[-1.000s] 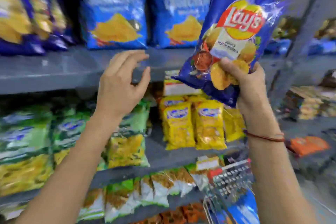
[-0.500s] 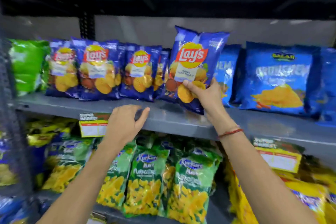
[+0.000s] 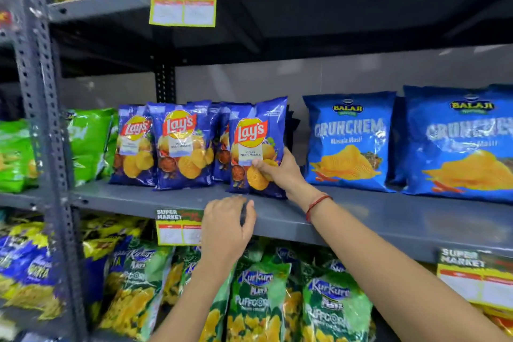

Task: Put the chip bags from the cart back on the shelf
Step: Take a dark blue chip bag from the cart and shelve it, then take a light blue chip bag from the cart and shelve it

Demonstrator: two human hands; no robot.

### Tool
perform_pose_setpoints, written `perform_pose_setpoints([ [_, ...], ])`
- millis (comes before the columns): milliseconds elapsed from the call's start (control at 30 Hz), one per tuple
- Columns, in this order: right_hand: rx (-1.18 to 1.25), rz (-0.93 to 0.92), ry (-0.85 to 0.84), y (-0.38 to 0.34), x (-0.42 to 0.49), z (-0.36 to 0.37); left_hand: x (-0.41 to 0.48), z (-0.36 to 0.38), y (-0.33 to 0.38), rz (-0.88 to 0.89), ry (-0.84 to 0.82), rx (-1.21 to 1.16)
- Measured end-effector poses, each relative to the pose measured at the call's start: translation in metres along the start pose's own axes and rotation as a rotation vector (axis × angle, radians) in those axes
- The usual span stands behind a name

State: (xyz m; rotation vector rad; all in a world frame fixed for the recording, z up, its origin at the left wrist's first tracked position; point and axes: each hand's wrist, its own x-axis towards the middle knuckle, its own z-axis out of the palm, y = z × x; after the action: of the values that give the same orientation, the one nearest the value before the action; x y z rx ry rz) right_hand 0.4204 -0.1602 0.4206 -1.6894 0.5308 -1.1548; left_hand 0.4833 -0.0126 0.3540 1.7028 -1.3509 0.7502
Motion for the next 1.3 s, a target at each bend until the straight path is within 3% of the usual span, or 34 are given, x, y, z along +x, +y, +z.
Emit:
perform_pose_setpoints([
  [467, -0.556, 0.165, -0.116, -0.003, -0.013, 0.02, -0.004, 0.0, 0.005, -0.026, -0.007, 0.026],
  [733, -0.355, 0.173, -0.02, -0.009, -0.026, 0.002, -0.004, -0.003, 0.005, -0.01, -0.021, 0.002],
  [1000, -0.363, -0.118, 0.152, -0.035, -0.104, -0.062, -0.008, 0.0, 0.012, -0.035, -0.003, -0.078],
  [1300, -0.299, -0.178, 0.473, -0.01, -0.252, -0.174, -0.08, 0.032, 0.129, 0.156, 0.081, -0.497],
])
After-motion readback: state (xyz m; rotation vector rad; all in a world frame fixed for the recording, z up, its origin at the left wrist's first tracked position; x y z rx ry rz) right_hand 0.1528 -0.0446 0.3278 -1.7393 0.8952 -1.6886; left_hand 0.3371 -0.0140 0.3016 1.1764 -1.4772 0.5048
